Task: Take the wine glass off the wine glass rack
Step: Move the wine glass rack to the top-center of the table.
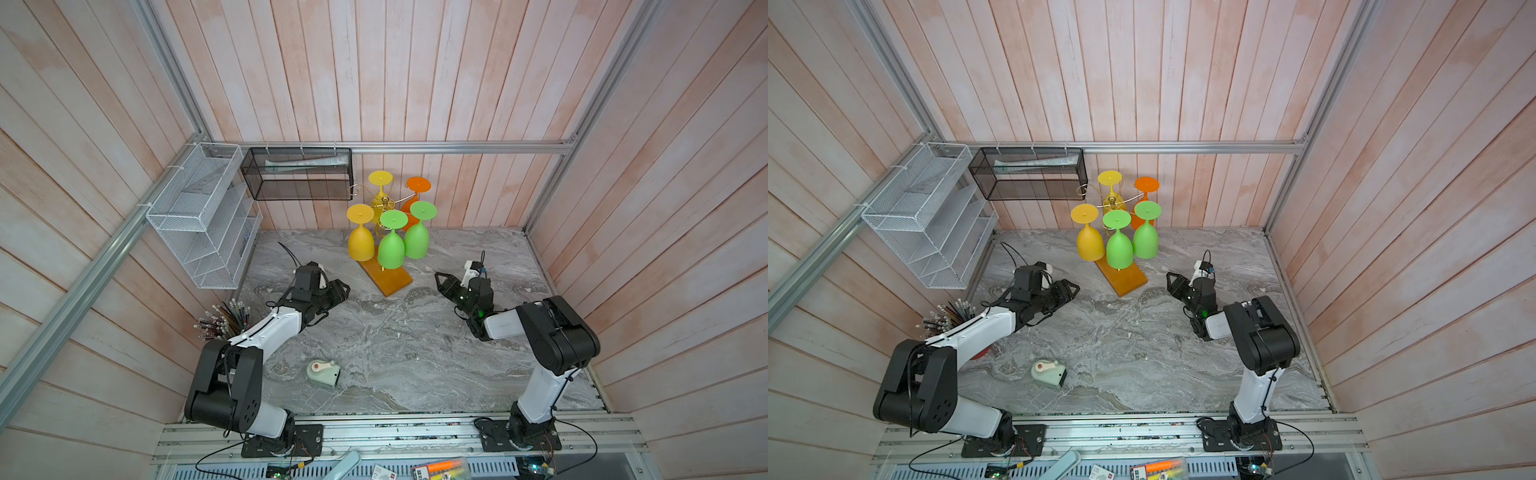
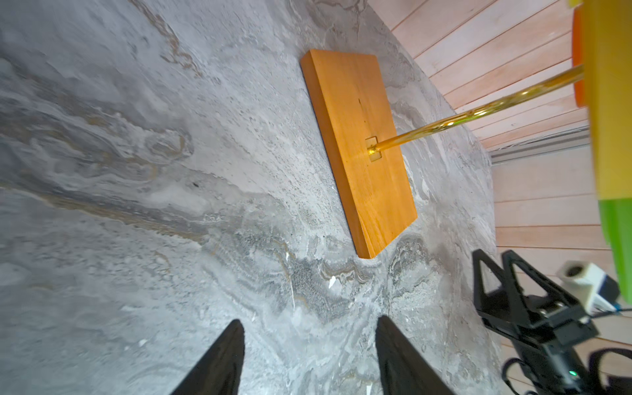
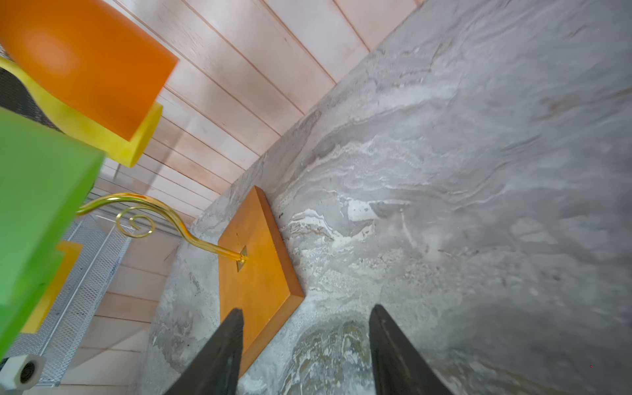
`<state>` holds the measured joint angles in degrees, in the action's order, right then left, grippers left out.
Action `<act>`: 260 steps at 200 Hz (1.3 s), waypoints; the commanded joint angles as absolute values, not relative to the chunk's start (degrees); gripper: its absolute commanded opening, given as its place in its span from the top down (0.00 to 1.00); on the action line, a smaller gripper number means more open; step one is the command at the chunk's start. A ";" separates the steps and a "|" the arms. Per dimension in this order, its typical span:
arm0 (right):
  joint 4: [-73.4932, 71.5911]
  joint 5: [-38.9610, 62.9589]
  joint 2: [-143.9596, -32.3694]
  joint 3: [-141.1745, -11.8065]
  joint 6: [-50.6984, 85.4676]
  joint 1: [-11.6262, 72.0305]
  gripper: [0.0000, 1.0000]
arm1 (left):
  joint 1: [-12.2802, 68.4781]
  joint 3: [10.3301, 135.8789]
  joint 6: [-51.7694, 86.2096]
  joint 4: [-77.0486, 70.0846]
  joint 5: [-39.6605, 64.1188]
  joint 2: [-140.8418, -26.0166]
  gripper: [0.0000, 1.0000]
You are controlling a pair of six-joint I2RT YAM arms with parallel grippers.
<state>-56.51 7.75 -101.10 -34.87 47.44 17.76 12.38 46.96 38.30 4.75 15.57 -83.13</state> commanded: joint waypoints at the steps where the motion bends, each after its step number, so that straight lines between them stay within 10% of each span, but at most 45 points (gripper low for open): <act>1: -53.33 3.80 -92.68 -31.89 40.60 17.16 0.44 | 12.21 47.39 33.09 9.31 11.65 -78.77 0.34; 80: -38.28 5.79 -73.41 -40.47 28.96 17.27 0.44 | 13.70 59.17 18.31 17.58 6.63 -69.25 0.33; 163: -10.54 17.61 -81.14 -69.56 51.69 15.95 0.53 | 24.77 57.90 -0.96 3.79 11.64 -64.86 0.30; 260: -11.38 28.48 -92.63 -82.12 65.41 16.04 0.61 | 27.69 52.65 -3.55 -7.15 15.89 -64.09 0.26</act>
